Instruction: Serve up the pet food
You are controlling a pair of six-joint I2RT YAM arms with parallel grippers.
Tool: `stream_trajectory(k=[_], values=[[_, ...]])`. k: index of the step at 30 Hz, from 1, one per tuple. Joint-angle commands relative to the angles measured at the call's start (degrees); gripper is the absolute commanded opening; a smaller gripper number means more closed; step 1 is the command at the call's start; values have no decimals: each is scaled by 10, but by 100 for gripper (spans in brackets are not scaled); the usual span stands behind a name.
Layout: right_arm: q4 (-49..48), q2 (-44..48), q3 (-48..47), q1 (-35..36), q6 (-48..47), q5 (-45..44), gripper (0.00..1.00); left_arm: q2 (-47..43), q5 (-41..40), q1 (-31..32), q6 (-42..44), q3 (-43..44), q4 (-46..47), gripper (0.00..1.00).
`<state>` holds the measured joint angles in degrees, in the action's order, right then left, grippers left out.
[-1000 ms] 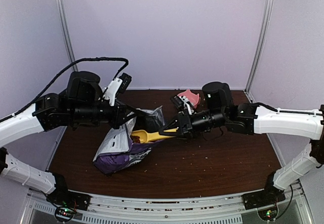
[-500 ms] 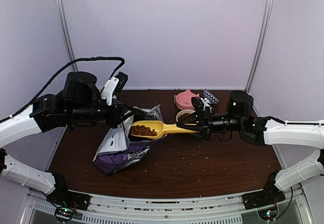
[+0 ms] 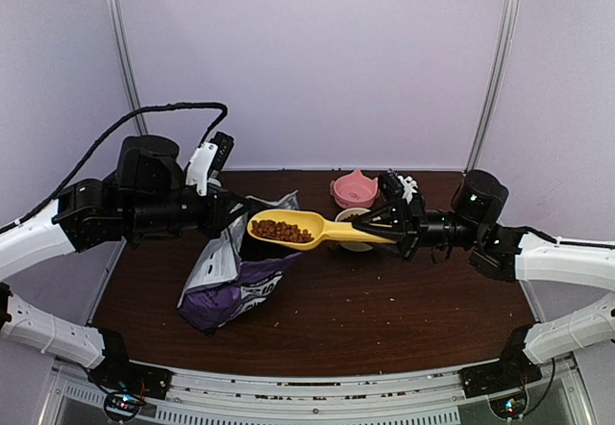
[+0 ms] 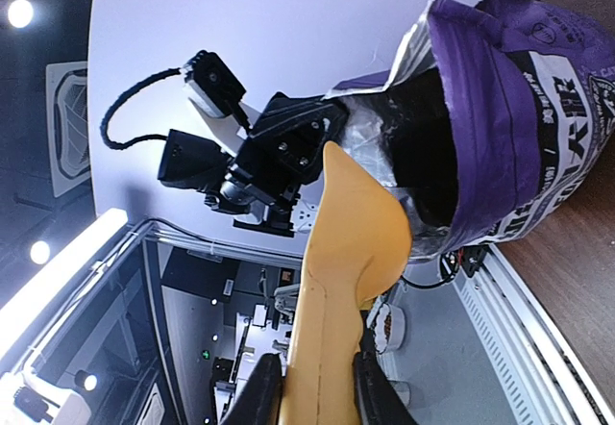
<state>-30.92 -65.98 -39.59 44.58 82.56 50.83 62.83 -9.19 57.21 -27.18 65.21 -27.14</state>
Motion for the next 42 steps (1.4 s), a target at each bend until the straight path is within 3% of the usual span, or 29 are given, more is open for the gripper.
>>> stream_trajectory(k=[1, 8, 15, 27, 42], values=[[-114, 11, 1, -4, 50, 8, 0, -19, -18, -4, -11, 6, 73, 0], [-89, 17, -13, -6, 34, -11, 0, -21, -18, -6, -13, 4, 72, 0], [70, 40, -93, -48, -41, -67, 0, -24, -21, -9, -14, 5, 63, 0], [63, 35, -73, -197, -9, -112, 0, -29, -18, -12, -14, 5, 61, 0], [110, -87, -103, -305, -89, -129, 0, -37, -22, -13, -16, 0, 53, 0]])
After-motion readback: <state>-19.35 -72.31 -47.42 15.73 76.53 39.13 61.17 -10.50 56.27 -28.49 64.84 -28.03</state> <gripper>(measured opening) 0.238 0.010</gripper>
